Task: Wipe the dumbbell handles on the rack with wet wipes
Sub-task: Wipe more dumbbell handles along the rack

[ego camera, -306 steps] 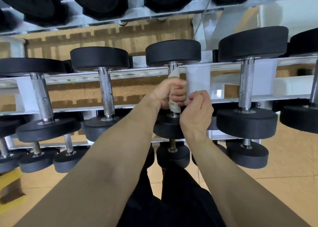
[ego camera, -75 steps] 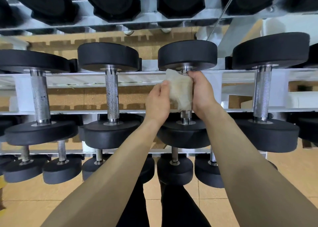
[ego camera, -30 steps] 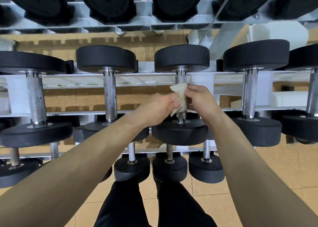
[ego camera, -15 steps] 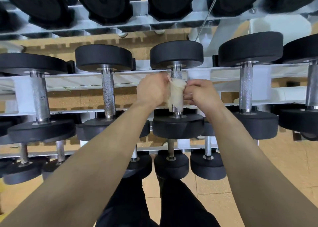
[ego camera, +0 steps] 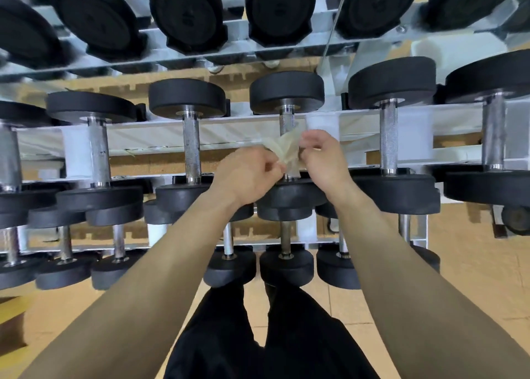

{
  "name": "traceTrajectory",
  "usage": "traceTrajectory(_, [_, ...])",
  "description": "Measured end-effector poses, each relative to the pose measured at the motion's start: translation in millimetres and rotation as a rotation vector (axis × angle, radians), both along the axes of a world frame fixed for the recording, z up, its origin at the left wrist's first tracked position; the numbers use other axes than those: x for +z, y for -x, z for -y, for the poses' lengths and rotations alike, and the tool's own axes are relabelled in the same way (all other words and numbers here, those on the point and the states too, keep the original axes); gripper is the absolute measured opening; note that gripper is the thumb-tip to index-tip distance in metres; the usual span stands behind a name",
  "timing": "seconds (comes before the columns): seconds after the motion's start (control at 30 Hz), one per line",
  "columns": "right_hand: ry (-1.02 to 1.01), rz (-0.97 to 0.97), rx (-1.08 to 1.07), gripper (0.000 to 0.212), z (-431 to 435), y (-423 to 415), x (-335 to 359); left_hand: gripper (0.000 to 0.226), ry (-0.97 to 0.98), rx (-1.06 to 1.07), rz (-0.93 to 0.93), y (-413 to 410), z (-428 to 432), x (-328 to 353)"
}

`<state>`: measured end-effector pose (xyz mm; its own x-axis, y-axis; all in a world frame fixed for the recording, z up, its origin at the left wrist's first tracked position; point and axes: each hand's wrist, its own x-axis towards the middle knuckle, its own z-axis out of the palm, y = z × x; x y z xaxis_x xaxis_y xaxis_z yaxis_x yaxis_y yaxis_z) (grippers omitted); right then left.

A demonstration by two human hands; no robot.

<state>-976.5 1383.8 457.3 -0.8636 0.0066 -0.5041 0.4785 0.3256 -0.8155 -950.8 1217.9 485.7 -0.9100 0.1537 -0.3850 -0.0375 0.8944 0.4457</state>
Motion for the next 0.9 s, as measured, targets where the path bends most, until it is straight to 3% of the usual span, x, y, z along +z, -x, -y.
traceTrajectory(0.1, [-0.053,-0.117,0.312,0.062,-6,-13,21,0.027,-0.237,0.093,-0.055,-18,-8,25])
traceTrajectory(0.2, [-0.035,-0.112,0.478,0.051,-13,-21,37,0.021,-0.589,0.309,0.042,-31,-12,47])
traceTrajectory(0.3, [-0.028,-0.147,0.405,0.035,-24,-31,65,0.034,-0.874,0.464,0.15,-39,-13,63])
traceTrajectory(0.37, [-0.017,-0.169,0.317,0.021,-36,-41,85,0.015,-1.043,0.569,0.2,-44,-19,70])
traceTrajectory(0.47, [0.003,-0.099,0.269,0.016,-60,-53,107,0.032,-1.183,0.671,0.254,-43,-34,72])
traceTrajectory(0.57, [-0.005,-0.042,0.232,0.019,-90,-61,118,0.021,-1.152,0.672,0.269,-37,-60,74])
traceTrajectory(0.67, [0.025,0.048,0.174,0.016,-124,-64,120,0.029,-1.05,0.642,0.214,-30,-87,71])
traceTrajectory(0.8, [-0.002,0.144,0.218,0.018,-172,-47,108,0.019,-0.778,0.527,0.07,-12,-122,52])
traceTrajectory(0.9, [0.087,0.154,0.188,0.022,-203,-22,93,0.005,-0.639,0.557,-0.007,6,-150,36])
